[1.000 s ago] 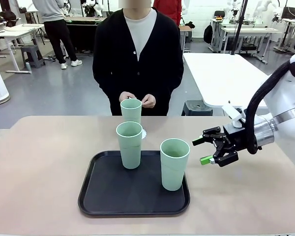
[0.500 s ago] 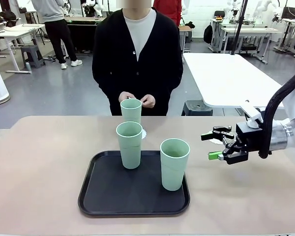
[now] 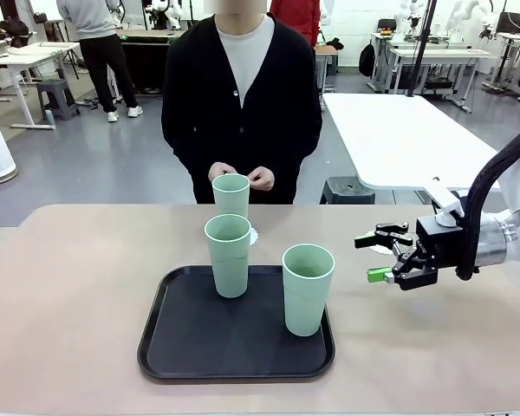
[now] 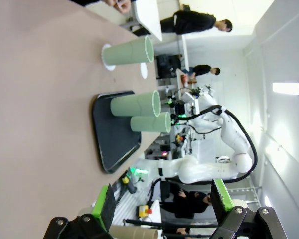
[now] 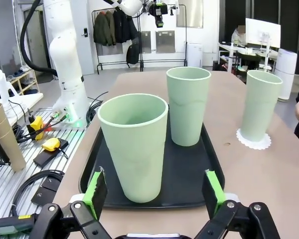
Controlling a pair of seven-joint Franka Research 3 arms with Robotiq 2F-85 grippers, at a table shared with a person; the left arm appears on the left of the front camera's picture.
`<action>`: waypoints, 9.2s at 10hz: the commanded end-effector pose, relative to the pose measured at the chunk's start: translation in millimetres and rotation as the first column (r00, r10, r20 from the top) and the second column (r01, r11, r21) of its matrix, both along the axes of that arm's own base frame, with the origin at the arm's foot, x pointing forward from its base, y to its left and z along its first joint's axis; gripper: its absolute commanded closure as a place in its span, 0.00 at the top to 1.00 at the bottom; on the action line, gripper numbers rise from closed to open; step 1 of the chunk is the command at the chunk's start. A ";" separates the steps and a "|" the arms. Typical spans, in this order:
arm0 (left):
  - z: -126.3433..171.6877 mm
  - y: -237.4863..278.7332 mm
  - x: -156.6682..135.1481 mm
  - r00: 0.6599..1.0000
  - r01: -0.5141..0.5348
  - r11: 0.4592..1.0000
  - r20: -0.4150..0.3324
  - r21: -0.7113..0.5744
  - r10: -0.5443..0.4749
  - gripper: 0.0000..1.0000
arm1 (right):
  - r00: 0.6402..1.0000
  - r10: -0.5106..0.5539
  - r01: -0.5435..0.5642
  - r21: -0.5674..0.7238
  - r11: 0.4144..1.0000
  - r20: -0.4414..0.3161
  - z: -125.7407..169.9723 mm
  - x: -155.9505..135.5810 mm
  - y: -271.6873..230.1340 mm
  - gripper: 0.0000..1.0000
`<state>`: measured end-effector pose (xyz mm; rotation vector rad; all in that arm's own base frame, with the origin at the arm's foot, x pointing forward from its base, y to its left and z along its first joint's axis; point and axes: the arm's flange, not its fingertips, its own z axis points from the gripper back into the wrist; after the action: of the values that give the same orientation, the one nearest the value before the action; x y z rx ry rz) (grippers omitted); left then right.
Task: Place coasters on the table and set cups on them.
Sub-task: Take one Reusable plastic cup from the Flat Tray and place it on a coaster set by the human.
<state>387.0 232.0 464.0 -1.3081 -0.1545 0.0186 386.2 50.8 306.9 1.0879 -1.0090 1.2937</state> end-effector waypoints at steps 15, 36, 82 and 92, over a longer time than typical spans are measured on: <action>1.5 1.0 -0.5 1.000 -0.007 1.000 0.006 -0.008 0.007 1.00 | 0.992 0.129 -0.129 0.079 0.989 0.000 -68.3 4.0 72.7 1.00; 1.5 1.0 -0.5 1.000 -0.007 1.000 0.006 -0.008 0.007 1.00 | 0.997 -0.013 0.012 -0.006 1.000 -0.081 -28.1 3.2 113.1 0.00; 1.5 1.0 -0.5 1.000 -0.007 1.000 0.006 -0.008 0.007 1.00 | 0.999 -0.027 0.030 0.077 0.997 -0.042 -30.0 219.1 -124.5 0.82; 1.5 1.0 -0.5 1.000 -0.007 1.000 0.006 -0.008 0.007 1.00 | 1.000 0.014 -0.014 0.058 0.998 -0.007 -51.5 220.7 -118.9 0.82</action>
<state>386.8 232.4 463.7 -1.3087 -0.1549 0.0200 599.0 -73.0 263.1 1.1592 -1.0359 1.2365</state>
